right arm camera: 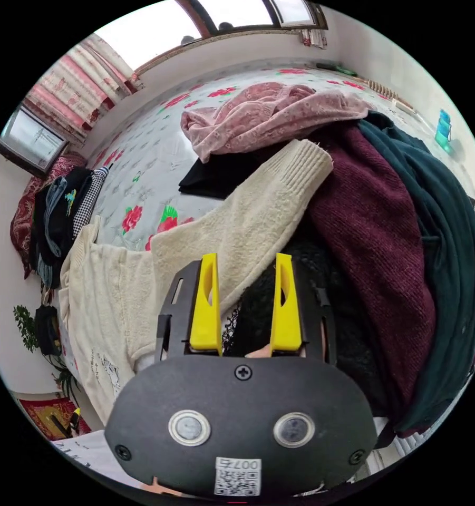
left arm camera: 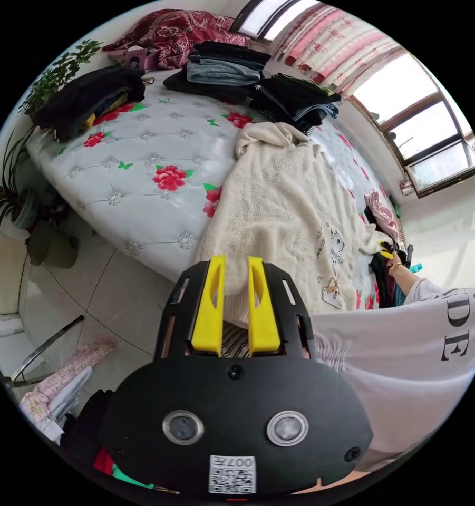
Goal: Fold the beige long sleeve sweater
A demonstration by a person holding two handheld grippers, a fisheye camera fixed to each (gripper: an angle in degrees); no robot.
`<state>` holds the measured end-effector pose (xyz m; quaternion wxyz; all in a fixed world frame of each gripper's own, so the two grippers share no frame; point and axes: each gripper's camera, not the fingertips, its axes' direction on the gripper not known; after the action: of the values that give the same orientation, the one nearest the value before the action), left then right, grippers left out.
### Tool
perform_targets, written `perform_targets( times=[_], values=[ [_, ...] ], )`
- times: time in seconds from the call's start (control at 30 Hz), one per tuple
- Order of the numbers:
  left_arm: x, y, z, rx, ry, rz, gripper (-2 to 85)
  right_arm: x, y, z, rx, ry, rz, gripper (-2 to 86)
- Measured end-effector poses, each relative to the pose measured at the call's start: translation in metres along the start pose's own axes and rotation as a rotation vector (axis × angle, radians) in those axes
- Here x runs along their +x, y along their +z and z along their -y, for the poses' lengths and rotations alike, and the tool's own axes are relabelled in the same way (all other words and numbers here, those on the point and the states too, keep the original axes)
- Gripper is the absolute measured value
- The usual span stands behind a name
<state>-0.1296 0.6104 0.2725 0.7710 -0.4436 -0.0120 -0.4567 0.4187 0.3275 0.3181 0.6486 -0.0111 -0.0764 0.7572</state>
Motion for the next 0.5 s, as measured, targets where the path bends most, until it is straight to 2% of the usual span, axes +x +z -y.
perform_targets(
  times=[0.07, 0.1, 0.2, 0.3, 0.4, 0.47, 0.5],
  values=[
    [0.018, 0.009, 0.014, -0.01, 0.028, 0.015, 8.0, 0.01, 0.031, 0.007, -0.121, 0.01, 0.002, 9.6],
    [0.029, 0.015, 0.028, -0.015, 0.056, 0.022, 8.3, 0.008, 0.029, 0.004, -0.088, 0.016, -0.102, 8.7],
    [0.051, 0.028, 0.075, 0.004, 0.119, 0.032, 8.8, 0.004, 0.025, 0.003, -0.141, -0.086, -0.087, 6.9],
    [0.065, 0.037, 0.125, 0.046, 0.146, 0.04, 9.5, 0.006, -0.053, -0.021, 0.106, -0.15, -0.081, 6.2],
    [0.103, 0.06, 0.209, 0.078, 0.29, 0.045, 11.1, 0.007, -0.154, -0.085, 0.403, -0.202, -0.144, 6.5],
    [0.129, 0.08, 0.25, 0.079, 0.389, 0.058, 12.0, 0.011, -0.178, -0.122, 0.469, -0.179, -0.193, 7.1],
    [0.138, 0.088, 0.263, 0.078, 0.419, 0.061, 12.2, 0.016, -0.174, -0.137, 0.412, -0.158, -0.239, 7.6]
  ],
)
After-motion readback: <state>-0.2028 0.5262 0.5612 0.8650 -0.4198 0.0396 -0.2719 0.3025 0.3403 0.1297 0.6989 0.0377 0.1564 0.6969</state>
